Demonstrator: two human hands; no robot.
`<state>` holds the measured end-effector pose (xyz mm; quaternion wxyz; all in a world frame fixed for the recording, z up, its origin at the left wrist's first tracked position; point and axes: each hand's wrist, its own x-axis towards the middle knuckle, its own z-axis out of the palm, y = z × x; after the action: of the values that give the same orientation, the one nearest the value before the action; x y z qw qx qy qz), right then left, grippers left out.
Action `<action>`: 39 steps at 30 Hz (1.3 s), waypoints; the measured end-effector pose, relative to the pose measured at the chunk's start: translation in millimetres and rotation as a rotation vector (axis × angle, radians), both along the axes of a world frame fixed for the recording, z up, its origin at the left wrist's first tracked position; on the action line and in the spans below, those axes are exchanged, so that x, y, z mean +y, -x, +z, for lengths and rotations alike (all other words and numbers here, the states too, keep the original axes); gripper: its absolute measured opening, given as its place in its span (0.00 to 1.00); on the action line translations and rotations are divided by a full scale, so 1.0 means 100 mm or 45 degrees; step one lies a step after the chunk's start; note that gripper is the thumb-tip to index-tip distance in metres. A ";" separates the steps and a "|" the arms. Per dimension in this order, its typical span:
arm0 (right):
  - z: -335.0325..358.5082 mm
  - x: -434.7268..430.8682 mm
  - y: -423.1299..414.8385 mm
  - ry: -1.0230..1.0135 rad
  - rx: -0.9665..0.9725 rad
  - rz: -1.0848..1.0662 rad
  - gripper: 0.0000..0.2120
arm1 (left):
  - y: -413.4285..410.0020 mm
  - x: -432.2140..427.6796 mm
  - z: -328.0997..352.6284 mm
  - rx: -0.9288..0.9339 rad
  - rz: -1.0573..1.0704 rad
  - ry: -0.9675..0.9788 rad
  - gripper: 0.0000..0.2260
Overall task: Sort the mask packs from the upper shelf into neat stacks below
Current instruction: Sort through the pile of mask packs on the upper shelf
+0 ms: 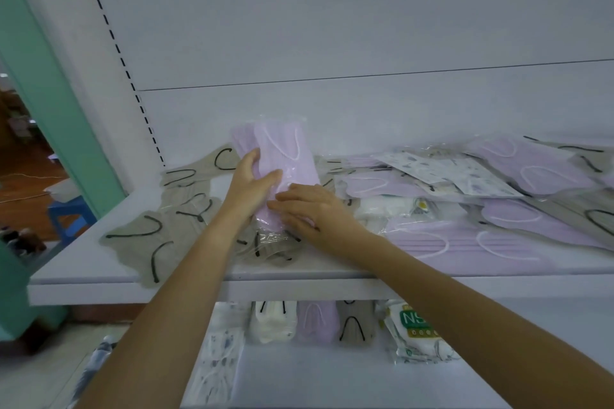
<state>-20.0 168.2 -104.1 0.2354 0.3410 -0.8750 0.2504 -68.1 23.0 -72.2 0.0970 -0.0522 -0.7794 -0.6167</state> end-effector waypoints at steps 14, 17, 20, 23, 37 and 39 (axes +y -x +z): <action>0.35 0.82 -0.03 -0.372 -0.545 -0.953 0.18 | -0.01 -0.04 0.02 0.126 0.000 0.115 0.25; 0.39 0.79 -0.03 -0.062 -0.451 -0.988 0.12 | -0.01 -0.02 0.02 0.109 0.005 0.129 0.22; 0.53 0.69 -0.01 0.368 -0.332 -0.898 0.14 | -0.03 -0.01 0.04 0.134 0.005 0.180 0.22; 0.71 0.50 0.03 0.488 -0.092 -0.904 0.18 | -0.07 0.03 0.05 0.156 -0.036 0.200 0.21; 0.80 0.02 0.17 1.159 -0.674 -0.323 0.12 | -0.20 -0.06 0.11 0.169 -0.002 0.073 0.21; 0.69 0.19 0.13 0.797 -0.539 -0.444 0.15 | -0.20 -0.11 0.12 0.157 -0.001 0.020 0.24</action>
<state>-33.5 187.5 -34.6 0.1814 0.0407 -0.8304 0.5252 -48.3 12.4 -60.7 0.1442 -0.0913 -0.7767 -0.6063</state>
